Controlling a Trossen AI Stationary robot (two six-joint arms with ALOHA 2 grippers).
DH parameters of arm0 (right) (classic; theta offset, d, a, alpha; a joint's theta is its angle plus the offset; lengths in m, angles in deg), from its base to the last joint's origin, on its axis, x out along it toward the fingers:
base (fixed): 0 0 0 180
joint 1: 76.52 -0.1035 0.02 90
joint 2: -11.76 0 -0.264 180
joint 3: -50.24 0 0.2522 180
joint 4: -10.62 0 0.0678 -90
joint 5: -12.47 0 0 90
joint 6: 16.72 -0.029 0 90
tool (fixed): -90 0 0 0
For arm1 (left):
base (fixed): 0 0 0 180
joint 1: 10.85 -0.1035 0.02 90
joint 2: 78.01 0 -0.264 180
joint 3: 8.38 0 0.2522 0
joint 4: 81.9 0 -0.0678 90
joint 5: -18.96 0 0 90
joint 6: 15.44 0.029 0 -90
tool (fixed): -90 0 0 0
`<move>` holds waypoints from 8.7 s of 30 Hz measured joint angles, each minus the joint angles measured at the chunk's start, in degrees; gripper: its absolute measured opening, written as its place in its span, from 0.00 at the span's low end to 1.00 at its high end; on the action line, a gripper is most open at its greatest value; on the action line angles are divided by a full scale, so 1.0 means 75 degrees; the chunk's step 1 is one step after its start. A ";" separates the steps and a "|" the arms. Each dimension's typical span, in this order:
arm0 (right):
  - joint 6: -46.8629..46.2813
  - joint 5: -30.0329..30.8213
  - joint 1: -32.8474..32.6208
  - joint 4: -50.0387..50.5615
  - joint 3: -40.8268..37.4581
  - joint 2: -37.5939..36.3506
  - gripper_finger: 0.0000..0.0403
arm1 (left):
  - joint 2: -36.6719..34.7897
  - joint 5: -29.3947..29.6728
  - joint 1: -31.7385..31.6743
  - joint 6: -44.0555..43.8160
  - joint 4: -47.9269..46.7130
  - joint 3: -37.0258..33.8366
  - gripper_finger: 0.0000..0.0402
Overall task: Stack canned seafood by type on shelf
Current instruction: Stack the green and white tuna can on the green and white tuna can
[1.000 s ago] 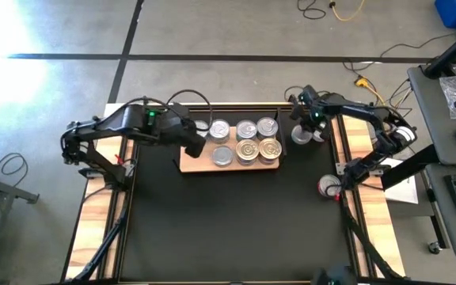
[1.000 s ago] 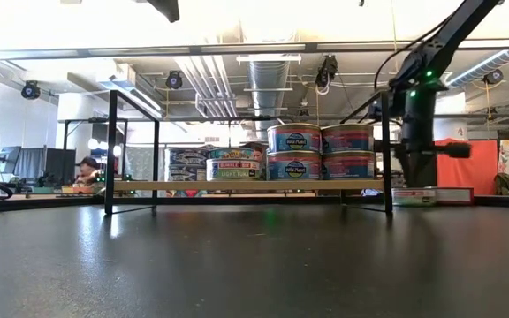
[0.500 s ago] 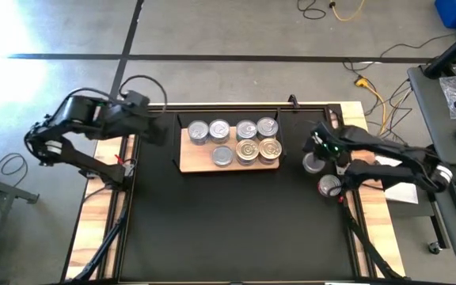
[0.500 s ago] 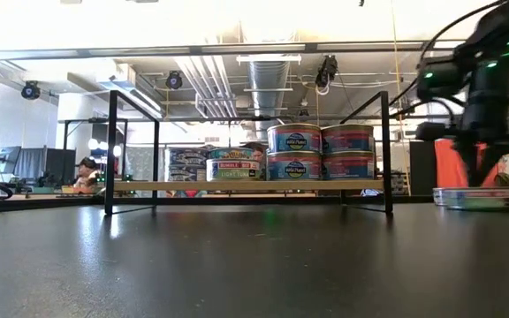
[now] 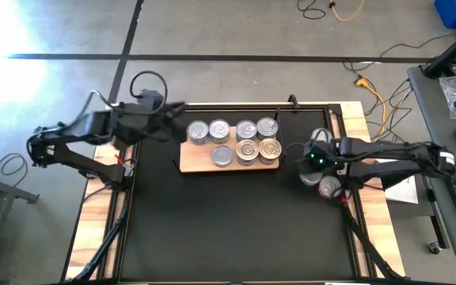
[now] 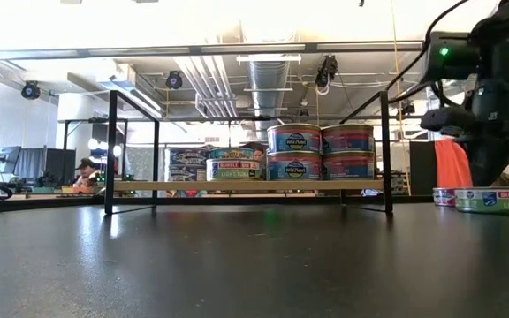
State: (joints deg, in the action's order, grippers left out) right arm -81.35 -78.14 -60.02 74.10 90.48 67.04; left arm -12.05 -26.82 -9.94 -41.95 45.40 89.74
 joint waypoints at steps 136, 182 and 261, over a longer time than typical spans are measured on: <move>-0.0321 0.8192 -0.8535 -0.5390 0.4555 0.8112 0.99 | 0.7730 -0.1232 0.3414 -0.4130 0.4488 -0.1253 0.89; 0.2423 0.7164 -0.7494 -0.5310 0.6277 0.7910 0.89 | 0.2182 -0.0123 0.3856 -0.4155 -0.1574 -0.2802 0.77; 0.5506 0.3564 -0.2093 -0.0964 1.0147 0.7674 0.91 | -0.2836 -0.4432 -0.1219 0.2854 0.2129 -0.4345 0.77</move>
State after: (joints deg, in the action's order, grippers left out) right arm -40.05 -51.41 -75.72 66.87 166.58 124.60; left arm -33.32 -60.06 -19.08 -20.55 61.36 57.15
